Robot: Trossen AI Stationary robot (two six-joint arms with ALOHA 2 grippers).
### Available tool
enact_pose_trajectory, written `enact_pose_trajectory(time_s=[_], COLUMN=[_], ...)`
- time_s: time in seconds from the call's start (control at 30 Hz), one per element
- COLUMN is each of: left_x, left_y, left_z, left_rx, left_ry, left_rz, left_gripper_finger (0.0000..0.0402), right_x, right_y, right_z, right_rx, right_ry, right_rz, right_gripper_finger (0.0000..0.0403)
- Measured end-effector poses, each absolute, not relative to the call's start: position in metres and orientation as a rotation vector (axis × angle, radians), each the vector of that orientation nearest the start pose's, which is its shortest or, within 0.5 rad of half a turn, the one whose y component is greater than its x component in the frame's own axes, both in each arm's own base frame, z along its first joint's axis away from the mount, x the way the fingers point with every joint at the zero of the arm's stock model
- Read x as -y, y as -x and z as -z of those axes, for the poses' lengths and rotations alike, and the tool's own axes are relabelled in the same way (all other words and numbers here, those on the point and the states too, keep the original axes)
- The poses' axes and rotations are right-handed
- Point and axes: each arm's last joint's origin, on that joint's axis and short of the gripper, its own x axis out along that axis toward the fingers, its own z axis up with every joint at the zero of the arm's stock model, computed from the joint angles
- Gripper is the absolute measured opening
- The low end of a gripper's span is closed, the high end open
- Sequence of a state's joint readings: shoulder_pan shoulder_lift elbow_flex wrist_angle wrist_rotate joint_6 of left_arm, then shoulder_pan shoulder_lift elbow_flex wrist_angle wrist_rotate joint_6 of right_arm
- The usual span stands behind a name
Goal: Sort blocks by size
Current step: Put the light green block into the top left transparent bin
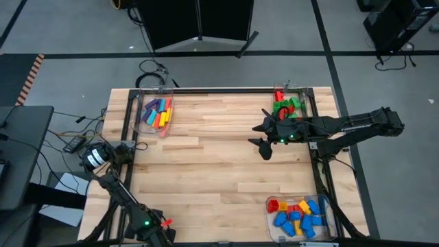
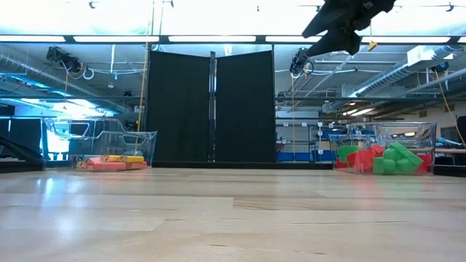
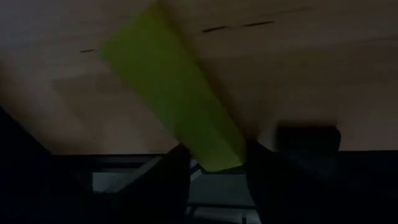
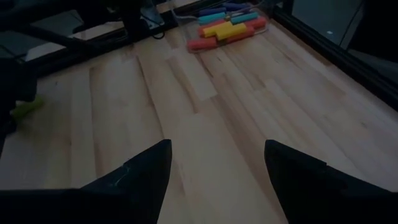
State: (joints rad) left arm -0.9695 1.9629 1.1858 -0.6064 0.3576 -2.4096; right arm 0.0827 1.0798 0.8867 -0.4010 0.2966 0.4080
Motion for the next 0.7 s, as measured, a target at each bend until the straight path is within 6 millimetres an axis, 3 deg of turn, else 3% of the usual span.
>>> enact_pose_trajectory(time_s=[0.23,0.7], left_x=[0.2968,0.2951], left_y=[-0.1911,-0.1906], left_z=[-0.1238,-0.1233], left_rx=[-1.671,-1.638], left_ry=[1.226,1.185], left_rz=[-1.014,-0.985], left_gripper_finger=[0.0098,0.0103], right_x=[-0.0113,-0.0185], right_y=[-0.2250,-0.2244], right_z=[-0.2925,-0.2924], right_rx=[-0.560,-0.562], right_ry=[-0.288,-0.305], right_rz=[0.317,0.293], right_gripper_finger=[0.0268,0.0268])
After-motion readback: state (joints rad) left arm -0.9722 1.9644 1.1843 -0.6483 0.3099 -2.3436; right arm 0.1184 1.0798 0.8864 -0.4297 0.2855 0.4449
